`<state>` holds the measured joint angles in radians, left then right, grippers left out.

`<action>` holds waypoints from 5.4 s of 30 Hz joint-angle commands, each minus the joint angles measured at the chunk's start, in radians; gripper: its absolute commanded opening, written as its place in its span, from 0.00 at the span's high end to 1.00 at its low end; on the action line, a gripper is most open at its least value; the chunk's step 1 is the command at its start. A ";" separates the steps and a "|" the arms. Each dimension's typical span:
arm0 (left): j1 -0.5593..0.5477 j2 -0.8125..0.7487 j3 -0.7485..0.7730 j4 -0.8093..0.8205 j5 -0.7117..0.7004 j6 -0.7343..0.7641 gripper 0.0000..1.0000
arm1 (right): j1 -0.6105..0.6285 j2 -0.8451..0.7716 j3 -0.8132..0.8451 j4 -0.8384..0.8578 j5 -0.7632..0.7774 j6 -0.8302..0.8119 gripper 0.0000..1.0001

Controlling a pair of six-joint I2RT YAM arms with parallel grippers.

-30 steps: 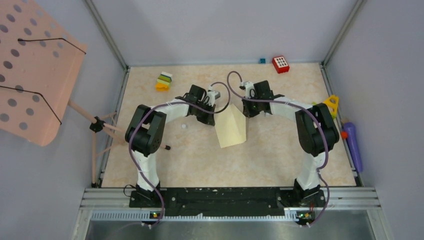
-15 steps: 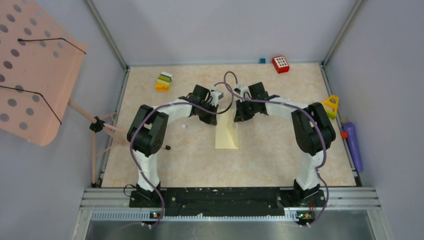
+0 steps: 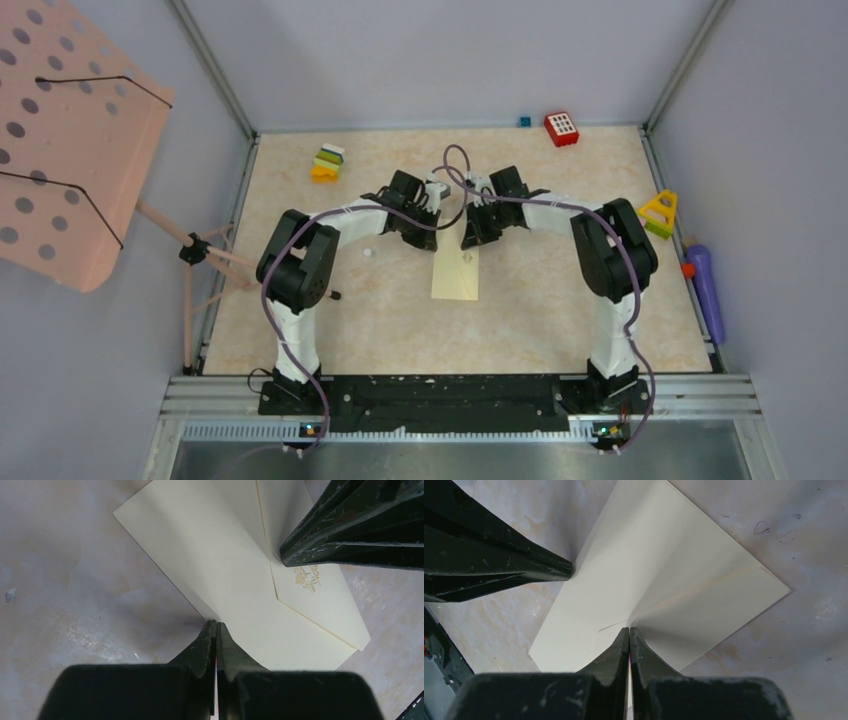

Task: Place the letter into the envelope and seal it
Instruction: Seal the envelope flap on the envelope.

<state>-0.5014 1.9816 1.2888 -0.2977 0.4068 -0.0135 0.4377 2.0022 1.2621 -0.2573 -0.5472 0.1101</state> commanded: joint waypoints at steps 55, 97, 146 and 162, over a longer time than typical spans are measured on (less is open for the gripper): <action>-0.046 0.204 0.076 -0.001 0.110 -0.181 1.00 | -0.062 0.047 -0.053 0.016 -0.156 0.109 1.00; -0.029 0.203 0.043 0.020 0.152 -0.177 1.00 | -0.152 0.108 0.009 0.192 0.050 0.326 1.00; -0.068 0.133 0.053 -0.063 0.250 0.004 1.00 | -0.096 0.130 0.002 0.018 0.007 0.175 1.00; -0.136 0.125 0.050 -0.133 0.339 0.122 1.00 | -0.086 0.124 0.006 0.017 0.029 0.177 1.00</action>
<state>-0.6056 2.0991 1.3724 -0.2844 0.7269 0.0399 0.3408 2.0766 1.2758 -0.1951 -0.6941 0.3283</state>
